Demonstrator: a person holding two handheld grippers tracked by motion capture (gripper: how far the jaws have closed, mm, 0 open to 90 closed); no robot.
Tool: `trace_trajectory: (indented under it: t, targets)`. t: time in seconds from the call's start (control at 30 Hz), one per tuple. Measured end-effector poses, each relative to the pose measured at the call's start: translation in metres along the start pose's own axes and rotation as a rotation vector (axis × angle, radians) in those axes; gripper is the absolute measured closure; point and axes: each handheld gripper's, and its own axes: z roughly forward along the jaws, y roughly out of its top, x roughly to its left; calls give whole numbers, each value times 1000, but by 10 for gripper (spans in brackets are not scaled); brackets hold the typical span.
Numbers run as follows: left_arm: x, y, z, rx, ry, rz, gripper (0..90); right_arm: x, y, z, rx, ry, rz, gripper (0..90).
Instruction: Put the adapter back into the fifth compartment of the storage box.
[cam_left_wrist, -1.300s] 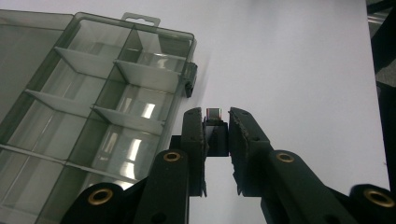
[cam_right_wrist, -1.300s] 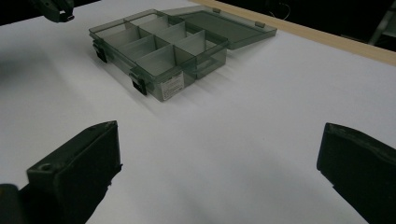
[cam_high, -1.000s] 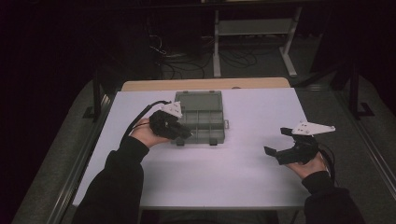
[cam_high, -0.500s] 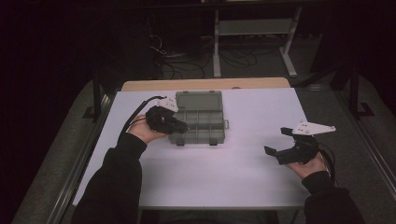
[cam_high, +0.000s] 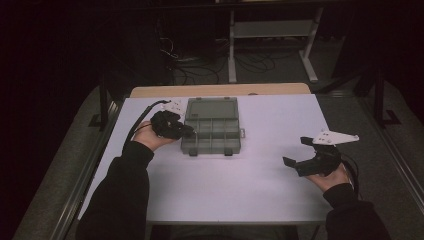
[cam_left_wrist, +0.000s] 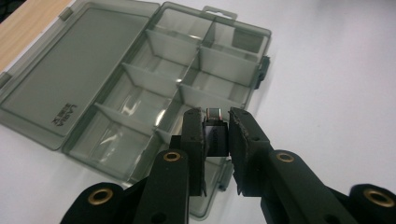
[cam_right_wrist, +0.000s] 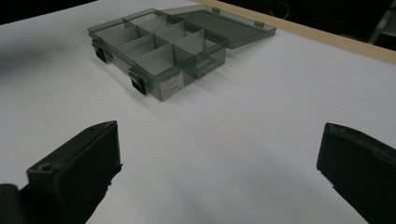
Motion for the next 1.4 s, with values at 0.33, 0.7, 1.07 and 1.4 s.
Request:
trace_trajectory:
  t: [0.33, 0.7, 1.07, 1.4]
  targets:
    - [8, -12, 4, 21, 30, -34, 767, 0, 0, 0, 1, -1, 1, 0]
    - [18, -20, 16, 64, 30, -66, 766, 0, -1, 0, 1, 0, 5, 0]
    - [24, -22, 32, 105, 23, -70, 766, 0, -1, 0, 2, 1, 7, 0]
    - [26, -24, 43, 143, 14, -66, 766, 0, -1, 0, 0, 3, 7, 0]
